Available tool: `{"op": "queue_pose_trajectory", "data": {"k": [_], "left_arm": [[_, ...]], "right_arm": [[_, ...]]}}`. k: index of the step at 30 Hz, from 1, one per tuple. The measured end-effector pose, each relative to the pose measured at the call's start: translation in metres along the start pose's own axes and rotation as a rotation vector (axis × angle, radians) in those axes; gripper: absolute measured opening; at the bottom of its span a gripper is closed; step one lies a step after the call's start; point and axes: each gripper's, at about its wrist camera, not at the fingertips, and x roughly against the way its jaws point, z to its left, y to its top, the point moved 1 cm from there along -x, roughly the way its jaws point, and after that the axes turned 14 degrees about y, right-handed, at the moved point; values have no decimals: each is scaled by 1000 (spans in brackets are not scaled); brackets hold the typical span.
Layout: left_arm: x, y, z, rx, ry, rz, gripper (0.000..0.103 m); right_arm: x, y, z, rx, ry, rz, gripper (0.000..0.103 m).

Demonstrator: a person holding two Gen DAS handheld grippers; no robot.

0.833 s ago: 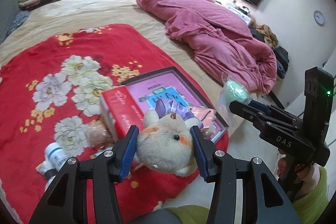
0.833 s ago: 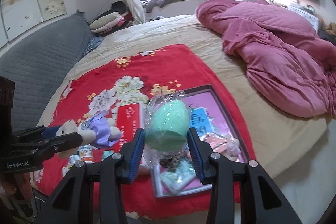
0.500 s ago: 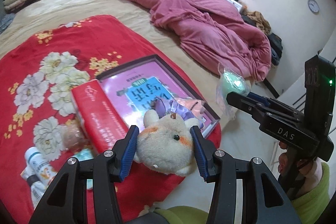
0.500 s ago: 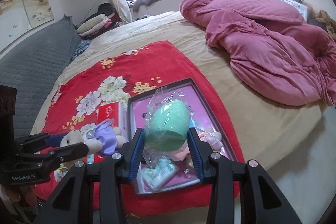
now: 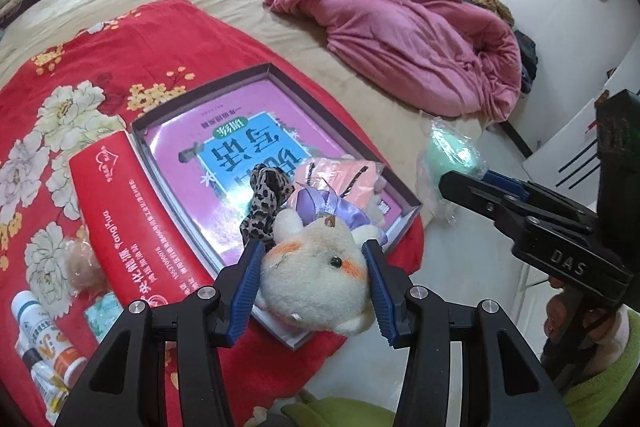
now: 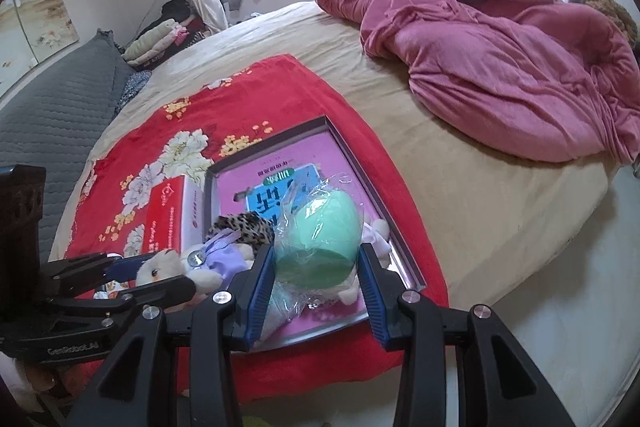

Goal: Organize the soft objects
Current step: 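Carry the plush bunny and green sponge egg with both tools over the tray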

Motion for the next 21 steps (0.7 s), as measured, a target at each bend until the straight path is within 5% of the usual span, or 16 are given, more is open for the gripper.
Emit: {"op": "queue_pose_trajectory", "data": {"k": [21], "left_arm": [[-49,17,34,56,84,41,52]], "right_arm": [[-52,-18,18,52,63,133,42]]}}
